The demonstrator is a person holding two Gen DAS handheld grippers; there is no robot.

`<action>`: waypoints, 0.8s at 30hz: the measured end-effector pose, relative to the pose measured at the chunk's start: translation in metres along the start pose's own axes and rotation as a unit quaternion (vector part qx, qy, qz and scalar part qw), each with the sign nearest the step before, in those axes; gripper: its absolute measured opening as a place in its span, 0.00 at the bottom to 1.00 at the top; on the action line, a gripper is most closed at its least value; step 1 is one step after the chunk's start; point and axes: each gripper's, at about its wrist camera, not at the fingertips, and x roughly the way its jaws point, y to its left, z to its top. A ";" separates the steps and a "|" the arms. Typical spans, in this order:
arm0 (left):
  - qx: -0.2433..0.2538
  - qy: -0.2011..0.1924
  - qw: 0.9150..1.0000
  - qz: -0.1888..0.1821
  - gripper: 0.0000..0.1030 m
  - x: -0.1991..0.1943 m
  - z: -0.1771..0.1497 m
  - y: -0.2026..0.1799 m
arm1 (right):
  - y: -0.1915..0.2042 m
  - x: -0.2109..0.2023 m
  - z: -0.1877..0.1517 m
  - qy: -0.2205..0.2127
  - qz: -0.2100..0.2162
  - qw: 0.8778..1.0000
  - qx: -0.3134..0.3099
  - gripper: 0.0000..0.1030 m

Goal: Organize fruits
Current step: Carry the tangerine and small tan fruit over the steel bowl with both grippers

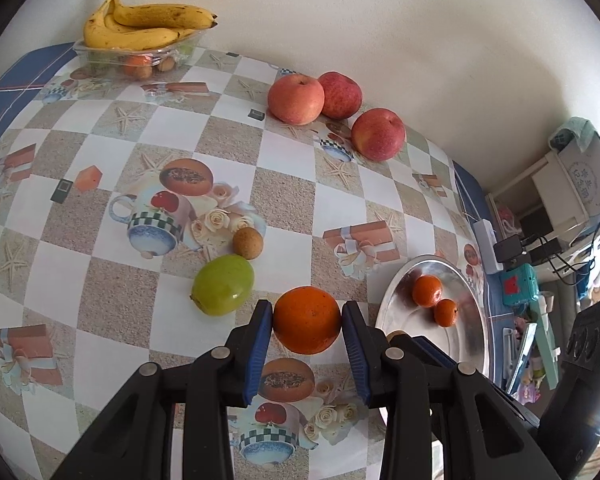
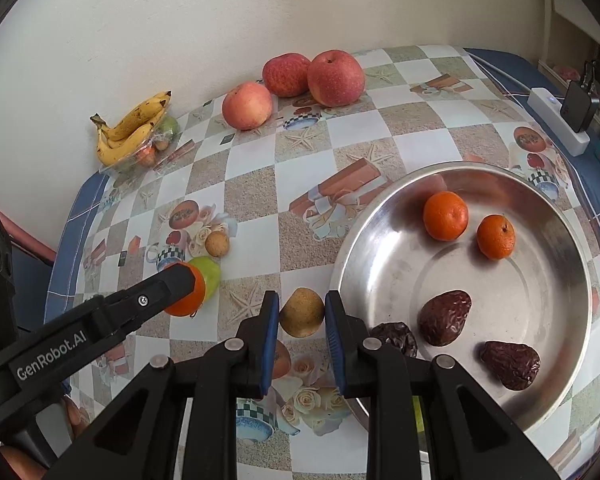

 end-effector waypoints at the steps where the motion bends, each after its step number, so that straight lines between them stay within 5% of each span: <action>1: 0.002 0.002 1.000 0.000 0.37 0.001 0.000 -0.001 | -0.001 0.000 0.001 0.000 0.000 1.000 0.001 0.24; 24: 0.098 0.052 0.991 -0.078 0.37 0.035 -0.033 -0.078 | -0.096 -0.033 0.012 -0.050 -0.064 0.989 0.125 0.24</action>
